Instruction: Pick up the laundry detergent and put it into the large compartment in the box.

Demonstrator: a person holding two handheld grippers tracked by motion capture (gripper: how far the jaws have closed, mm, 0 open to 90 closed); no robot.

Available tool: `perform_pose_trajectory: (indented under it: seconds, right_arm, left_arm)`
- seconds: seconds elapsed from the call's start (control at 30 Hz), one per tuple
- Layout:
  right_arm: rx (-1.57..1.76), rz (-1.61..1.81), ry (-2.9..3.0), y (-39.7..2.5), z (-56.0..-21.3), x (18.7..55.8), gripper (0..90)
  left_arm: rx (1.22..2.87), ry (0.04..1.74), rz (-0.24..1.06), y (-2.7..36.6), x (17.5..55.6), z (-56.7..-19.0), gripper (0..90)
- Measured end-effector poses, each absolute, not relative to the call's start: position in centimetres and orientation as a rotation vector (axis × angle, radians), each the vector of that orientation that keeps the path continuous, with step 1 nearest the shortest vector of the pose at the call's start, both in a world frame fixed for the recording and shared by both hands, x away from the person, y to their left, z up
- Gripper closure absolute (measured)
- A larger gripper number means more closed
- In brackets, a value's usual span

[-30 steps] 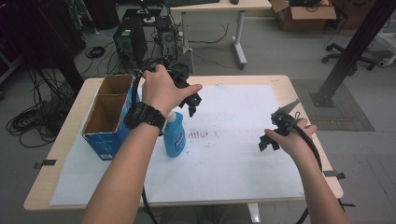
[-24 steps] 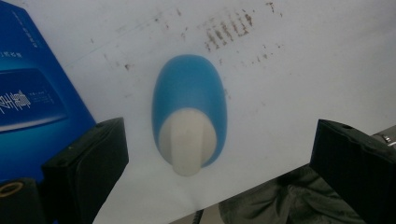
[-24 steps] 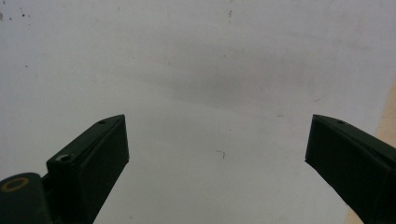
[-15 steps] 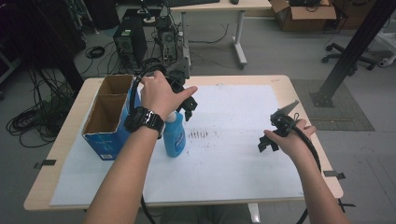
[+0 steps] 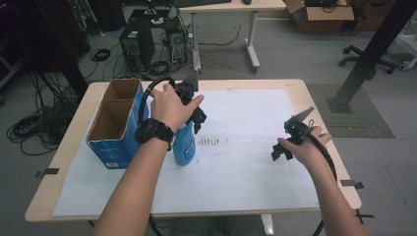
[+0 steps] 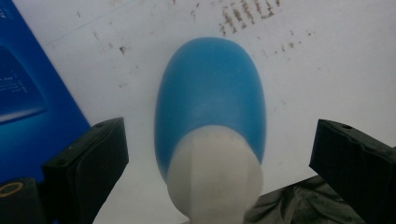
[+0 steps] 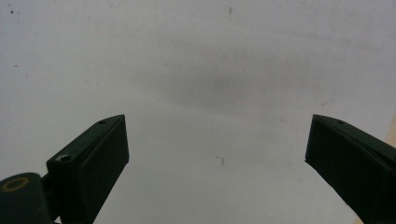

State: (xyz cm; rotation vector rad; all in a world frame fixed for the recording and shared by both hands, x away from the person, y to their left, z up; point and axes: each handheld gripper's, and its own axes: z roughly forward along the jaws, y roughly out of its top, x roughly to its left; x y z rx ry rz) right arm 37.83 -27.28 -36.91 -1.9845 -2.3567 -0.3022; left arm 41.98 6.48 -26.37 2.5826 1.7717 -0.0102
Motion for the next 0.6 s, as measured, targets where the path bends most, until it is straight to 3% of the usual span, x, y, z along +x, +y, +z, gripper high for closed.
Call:
perform_pose_trajectory:
  seconds: [0.6]
  right_arm:
    - [-1.977, -0.302, -2.354, -27.3, -37.6, 37.8, 6.2]
  left_arm:
    - [2.597, 1.798, -0.011, 6.5, 42.1, -28.2, 4.8]
